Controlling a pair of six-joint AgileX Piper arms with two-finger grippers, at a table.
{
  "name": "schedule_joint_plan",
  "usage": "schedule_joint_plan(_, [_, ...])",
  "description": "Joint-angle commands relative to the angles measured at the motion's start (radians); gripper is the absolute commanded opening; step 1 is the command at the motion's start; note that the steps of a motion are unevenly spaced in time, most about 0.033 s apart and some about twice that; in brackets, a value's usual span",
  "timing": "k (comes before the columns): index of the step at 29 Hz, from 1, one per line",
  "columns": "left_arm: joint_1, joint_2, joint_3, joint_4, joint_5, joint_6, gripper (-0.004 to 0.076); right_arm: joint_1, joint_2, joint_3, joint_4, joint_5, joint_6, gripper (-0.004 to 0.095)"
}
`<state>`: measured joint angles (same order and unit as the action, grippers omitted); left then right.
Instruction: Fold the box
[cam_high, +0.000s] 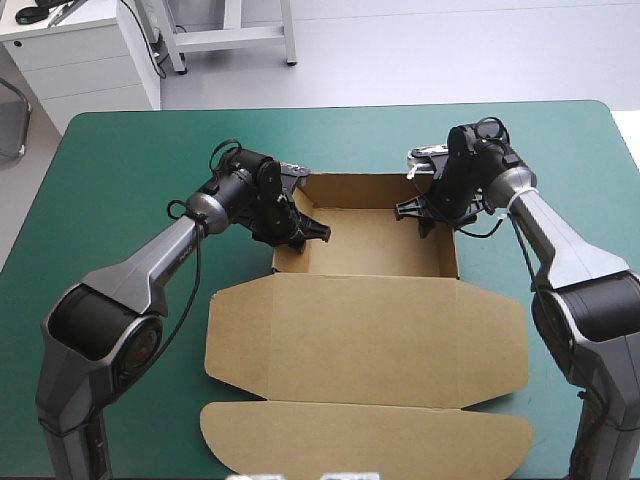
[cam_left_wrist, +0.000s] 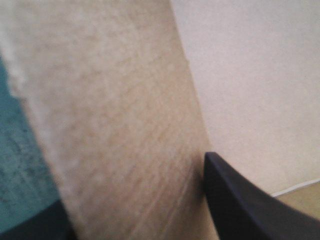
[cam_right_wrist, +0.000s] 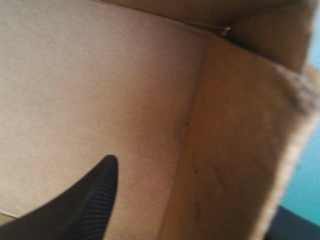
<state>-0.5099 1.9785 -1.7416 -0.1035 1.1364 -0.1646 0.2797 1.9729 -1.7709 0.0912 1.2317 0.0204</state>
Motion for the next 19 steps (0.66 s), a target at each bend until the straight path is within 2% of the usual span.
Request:
schedule_joint_plan(1, [0.011,-0.061,-0.030,-0.052,-0.014,-0.011,0.0566,0.005,-0.056,-0.027,0.039,0.022,-0.010,0.0833])
schedule_joint_plan(3, [0.019,-0.061,-0.030,-0.058,-0.010,-0.018,0.0587,0.005,-0.056,-0.027,0.041,0.022,-0.003,0.0857])
schedule_joint_plan(13, [0.019,-0.086,-0.032,-0.051,0.032,-0.019,0.0587,0.005,-0.090,-0.035,0.039,0.022,0.009,0.0854])
schedule_joint_plan(19, [0.019,-0.184,-0.032,-0.044,0.032,-0.008,0.0587,0.005,-0.177,-0.035,-0.029,0.022,0.027,0.0845])
